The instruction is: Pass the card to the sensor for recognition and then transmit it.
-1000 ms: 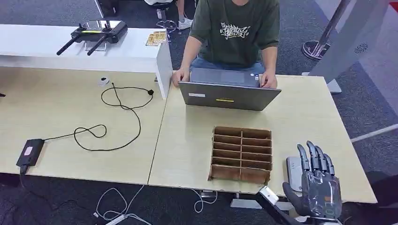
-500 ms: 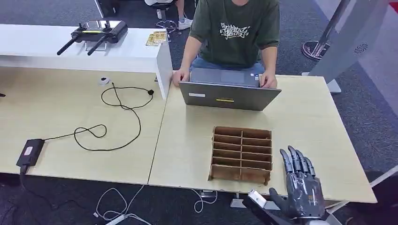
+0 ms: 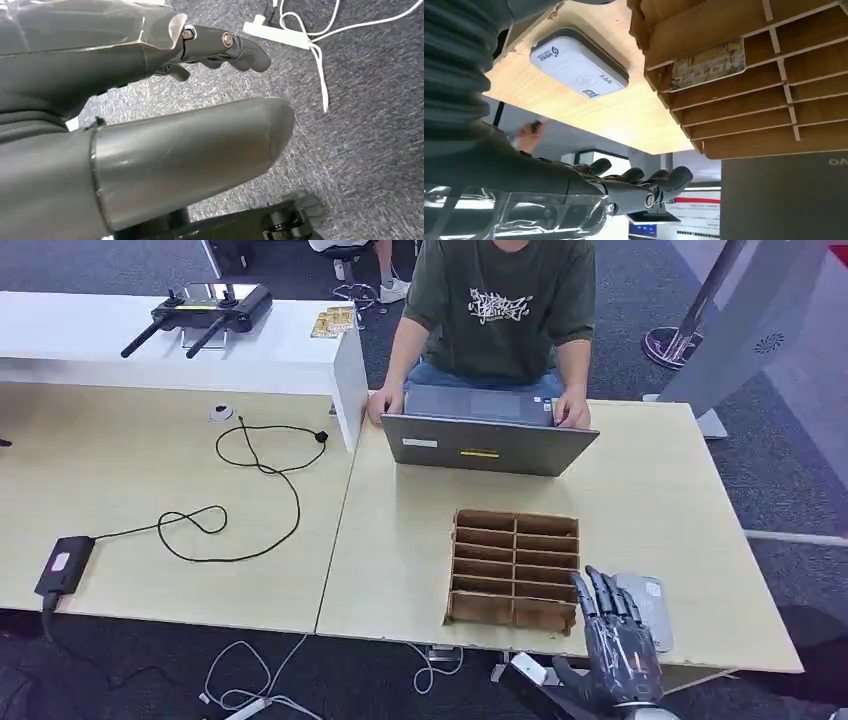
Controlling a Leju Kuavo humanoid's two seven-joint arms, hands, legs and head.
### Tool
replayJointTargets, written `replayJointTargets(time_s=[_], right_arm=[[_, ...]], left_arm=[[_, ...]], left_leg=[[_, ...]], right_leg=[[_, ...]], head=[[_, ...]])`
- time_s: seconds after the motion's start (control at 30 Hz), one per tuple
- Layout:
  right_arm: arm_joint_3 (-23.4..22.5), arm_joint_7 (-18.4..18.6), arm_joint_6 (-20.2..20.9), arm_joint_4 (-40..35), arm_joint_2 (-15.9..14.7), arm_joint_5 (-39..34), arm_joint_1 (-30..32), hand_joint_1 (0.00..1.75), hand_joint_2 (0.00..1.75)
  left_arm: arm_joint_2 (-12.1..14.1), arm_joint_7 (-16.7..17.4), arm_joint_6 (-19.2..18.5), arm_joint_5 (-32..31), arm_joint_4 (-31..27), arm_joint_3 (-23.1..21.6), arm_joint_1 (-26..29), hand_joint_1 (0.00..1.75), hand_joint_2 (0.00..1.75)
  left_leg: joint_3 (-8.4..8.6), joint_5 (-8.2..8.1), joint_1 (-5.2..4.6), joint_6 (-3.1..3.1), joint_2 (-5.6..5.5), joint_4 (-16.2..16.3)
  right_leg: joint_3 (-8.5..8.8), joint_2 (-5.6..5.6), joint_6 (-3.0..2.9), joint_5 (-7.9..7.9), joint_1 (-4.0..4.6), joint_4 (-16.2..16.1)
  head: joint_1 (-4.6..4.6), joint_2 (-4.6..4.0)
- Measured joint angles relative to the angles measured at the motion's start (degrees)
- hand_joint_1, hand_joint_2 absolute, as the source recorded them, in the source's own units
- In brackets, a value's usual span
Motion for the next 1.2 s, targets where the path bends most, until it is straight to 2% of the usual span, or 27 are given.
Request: replayJointTargets(time_s=[0.23, 0.47, 0.77, 0.9, 1.2], right_arm=[[1.3, 2.0, 0.6, 1.6, 1.7, -0.1, -0.8, 0.00, 1.75], [1.4, 2.1, 0.5, 3.0, 3.3, -0.1, -1.6, 0.00, 1.75], [1.4, 0.9, 0.3, 3.8, 4.8, 0.2, -2.0, 0.00, 1.75], [1.4, -0.7, -0.8, 4.3, 4.8, 0.2, -3.0, 0.00, 1.75], [0.5, -3.5, -2.8, 6.5, 4.8, 0.0, -5.0, 0.00, 1.75]], left_arm=[[0.0, 1.3, 0.2, -1.7, -0.4, 0.0, -0.1, 0.00, 0.00], [-0.1, 1.8, 1.1, -2.7, -0.9, 0.0, -0.2, 0.00, 0.00], [0.0, 1.9, 1.4, -5.1, -2.1, 0.5, -0.1, 0.00, 0.00], [0.1, 2.0, 1.4, -7.3, -2.7, 1.4, 0.0, 0.00, 0.00], [0.4, 4.2, 1.4, -12.9, -3.5, 2.3, 0.0, 0.00, 0.00]], left_leg=[[0.00, 0.00, 0.00, 0.00, 0.00, 0.0], [0.00, 0.00, 0.00, 0.00, 0.00, 0.0], [-0.01, 0.00, 0.00, 0.00, 0.00, 0.0], [-0.01, 0.00, 0.00, 0.00, 0.00, 0.0], [0.00, 0.00, 0.00, 0.00, 0.00, 0.0]], right_leg=[[0.00, 0.00, 0.00, 0.00, 0.00, 0.0], [0.00, 0.00, 0.00, 0.00, 0.00, 0.0], [0.00, 0.00, 0.00, 0.00, 0.00, 0.0], [0.00, 0.00, 0.00, 0.00, 0.00, 0.0], [0.00, 0.00, 0.00, 0.00, 0.00, 0.0]], head=[[0.02, 0.00], [0.02, 0.00], [0.02, 0.00], [0.00, 0.00], [0.02, 0.00]])
